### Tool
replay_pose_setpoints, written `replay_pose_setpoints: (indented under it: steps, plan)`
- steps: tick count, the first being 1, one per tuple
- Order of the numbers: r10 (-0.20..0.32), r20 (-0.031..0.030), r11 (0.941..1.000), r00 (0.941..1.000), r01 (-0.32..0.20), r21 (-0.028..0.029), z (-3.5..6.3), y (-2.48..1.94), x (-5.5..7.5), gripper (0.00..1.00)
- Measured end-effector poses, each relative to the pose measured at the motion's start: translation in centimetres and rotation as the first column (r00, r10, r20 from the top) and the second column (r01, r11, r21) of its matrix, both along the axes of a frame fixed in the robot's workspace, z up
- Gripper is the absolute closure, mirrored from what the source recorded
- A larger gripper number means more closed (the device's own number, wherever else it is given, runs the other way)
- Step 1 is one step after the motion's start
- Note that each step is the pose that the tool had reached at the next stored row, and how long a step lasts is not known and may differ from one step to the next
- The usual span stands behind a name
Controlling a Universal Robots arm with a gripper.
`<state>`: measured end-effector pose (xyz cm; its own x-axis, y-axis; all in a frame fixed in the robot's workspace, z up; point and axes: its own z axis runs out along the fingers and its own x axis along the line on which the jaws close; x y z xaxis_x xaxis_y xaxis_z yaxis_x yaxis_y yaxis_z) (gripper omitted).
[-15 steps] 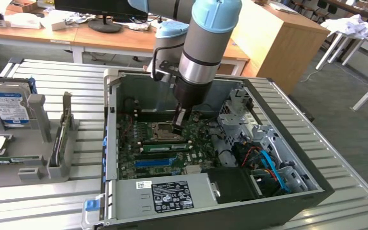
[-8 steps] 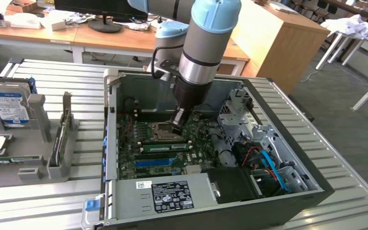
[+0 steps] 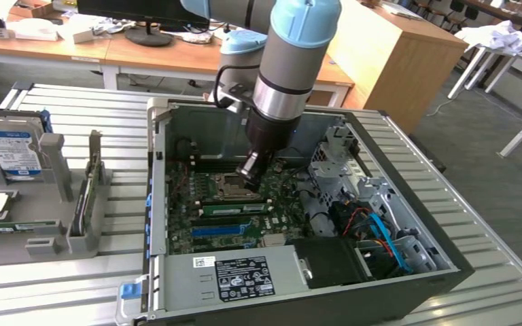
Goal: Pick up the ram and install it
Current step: 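Press down the ram until it locks into place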
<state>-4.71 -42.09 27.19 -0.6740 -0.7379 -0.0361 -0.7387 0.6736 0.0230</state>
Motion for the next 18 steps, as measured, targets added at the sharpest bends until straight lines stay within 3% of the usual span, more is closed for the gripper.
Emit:
replay_pose_setpoints:
  steps: [5, 9, 14, 18]
  plan:
    - [-0.082, 0.0000, 0.9966, 0.9966, 0.082, -0.0001, -0.06, 0.00, 0.00, 0.89]
    - [-0.146, 0.0000, 0.9893, 0.9893, 0.146, -0.0001, -0.11, 0.00, 0.00, 0.89]
    - [-0.229, 0.0000, 0.9735, 0.9735, 0.229, -0.0001, -0.16, 0.00, 0.00, 0.89]
    - [-0.297, 0.0000, 0.9549, 0.9549, 0.297, -0.0001, -0.21, 0.00, 0.00, 0.89]
